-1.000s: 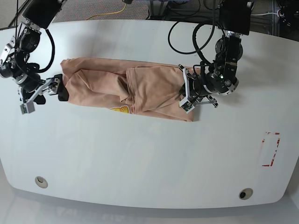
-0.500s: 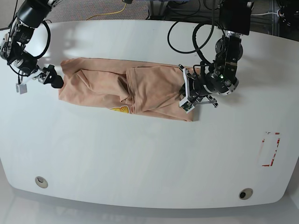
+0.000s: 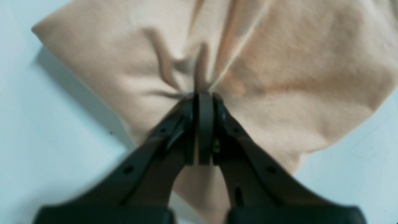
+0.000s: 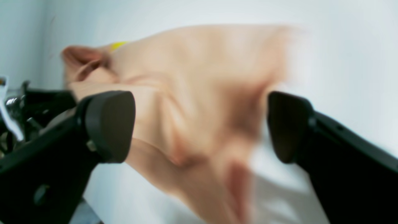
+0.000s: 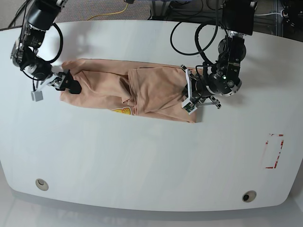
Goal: Layout the t-shirt on the table in an organized manner, then fold the t-shirt properly
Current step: 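Lift the held end with the right gripper and fold it toward the left gripper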
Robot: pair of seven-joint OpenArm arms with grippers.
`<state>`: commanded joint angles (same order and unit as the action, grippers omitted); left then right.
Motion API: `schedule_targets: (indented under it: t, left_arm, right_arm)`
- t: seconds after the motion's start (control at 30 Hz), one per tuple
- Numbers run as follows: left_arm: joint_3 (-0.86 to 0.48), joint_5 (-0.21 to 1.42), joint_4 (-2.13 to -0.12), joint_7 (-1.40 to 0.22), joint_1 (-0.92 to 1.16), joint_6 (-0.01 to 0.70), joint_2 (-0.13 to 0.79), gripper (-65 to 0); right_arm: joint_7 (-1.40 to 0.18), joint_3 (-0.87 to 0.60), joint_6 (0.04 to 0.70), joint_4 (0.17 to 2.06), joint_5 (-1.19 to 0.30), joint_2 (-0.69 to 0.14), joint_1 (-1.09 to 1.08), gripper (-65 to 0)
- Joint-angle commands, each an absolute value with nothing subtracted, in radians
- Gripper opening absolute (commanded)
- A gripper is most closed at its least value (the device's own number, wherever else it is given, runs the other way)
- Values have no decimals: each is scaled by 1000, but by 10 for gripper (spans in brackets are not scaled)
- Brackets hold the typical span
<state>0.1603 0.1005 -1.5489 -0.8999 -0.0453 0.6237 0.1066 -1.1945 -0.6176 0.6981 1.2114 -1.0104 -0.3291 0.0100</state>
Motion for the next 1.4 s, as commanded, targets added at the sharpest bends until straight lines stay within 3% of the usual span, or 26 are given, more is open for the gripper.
schedule_targets:
  t: [0.33, 0.4, 0.47, 0.5, 0.53, 0.63, 0.73, 1.07, 1.4]
  left_arm:
    - [160, 101, -1552, -900, -45, 624, 107, -650]
    - [160, 101, -1552, -900, -45, 624, 107, -650]
    - [160, 101, -1552, -900, -45, 624, 107, -650]
    - [160, 101, -1552, -900, -45, 624, 107, -650]
    - [160, 101, -1550, -900, -45, 624, 107, -650]
    - [160, 101, -1549, -900, -45, 624, 107, -650]
    - [165, 101, -1547, -900, -45, 624, 105, -650]
    - [232, 101, -1546, -900, -48, 625, 102, -650]
    - [259, 101, -1546, -900, -48, 624, 73, -650]
  right_arm:
    - [-1202, -615, 698, 1237, -1007, -278, 10, -6]
    - [-1202, -605, 698, 1254, -1007, -277, 10, -82]
    - [-1202, -579, 698, 1274, -1006, -277, 10, -198]
    - [-1202, -564, 698, 1287, -1006, -278, 10, -300]
    - [-1202, -550, 698, 1300, -1009, -280, 10, -444]
    - [-1202, -542, 698, 1351, -1010, -278, 12, -650]
    - [-1202, -541, 698, 1415, -1010, -275, 16, -625]
    - [-1214, -542, 634, 1673, -1012, -239, 42, -650]
    - [-1253, -469, 630, 1851, -1010, -108, 44, -650]
